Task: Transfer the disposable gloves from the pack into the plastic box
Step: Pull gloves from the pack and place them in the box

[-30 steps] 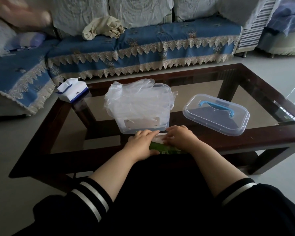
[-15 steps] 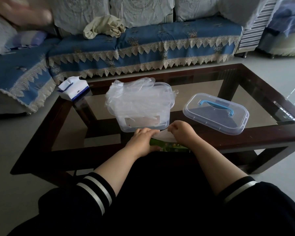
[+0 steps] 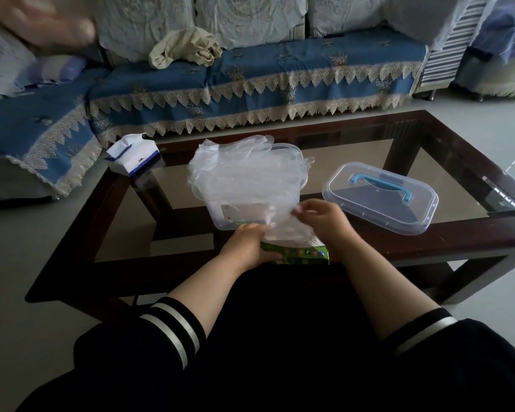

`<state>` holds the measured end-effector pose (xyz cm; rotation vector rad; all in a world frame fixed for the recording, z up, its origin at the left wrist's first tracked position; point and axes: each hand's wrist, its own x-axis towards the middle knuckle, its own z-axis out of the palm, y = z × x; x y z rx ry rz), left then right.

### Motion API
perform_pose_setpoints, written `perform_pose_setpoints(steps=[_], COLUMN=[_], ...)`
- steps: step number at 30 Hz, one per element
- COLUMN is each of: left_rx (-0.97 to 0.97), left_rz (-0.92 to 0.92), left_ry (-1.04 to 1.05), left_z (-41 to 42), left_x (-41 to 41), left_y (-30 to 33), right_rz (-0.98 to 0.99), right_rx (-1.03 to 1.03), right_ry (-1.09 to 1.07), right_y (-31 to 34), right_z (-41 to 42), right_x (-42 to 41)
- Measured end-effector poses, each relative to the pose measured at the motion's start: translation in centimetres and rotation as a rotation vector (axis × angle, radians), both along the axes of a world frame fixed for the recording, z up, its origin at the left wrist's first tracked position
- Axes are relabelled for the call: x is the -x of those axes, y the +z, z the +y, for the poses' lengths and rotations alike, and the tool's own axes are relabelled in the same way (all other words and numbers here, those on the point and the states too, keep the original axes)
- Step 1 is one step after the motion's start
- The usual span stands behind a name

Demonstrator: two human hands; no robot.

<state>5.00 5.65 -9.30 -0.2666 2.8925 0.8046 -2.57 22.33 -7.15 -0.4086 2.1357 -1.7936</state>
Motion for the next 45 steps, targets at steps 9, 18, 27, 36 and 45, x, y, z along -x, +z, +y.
perform_pose_setpoints(steps=[9,18,27,36,45], left_rx=[0.025,0.555,0.035,0.09,-0.014], left_rz=[0.086,0.207,0.288,0.287,0.117], left_ry=[-0.01,-0.106,0.187,0.141,0.021], left_z=[0.8,3.3,8.2,8.9,5.8], left_x=[0.0,-1.0,1.5,5.2,4.1], left_y=[0.1,2.0,9.1,9.0,10.2], right_rz=[-0.433,-0.302,-0.116,0.164,0.202], right_rx=[0.681,0.467,0.29,-0.414,-0.766], right_ry=[-0.02,-0.061,-0.046,0.162,0.343], right_y=[2.9,2.7,1.3,0.6,-0.7], right_z=[3.1,2.7,3.4,4.6,3.9], right_x=[0.2,-0.1,0.4,1.0,0.6])
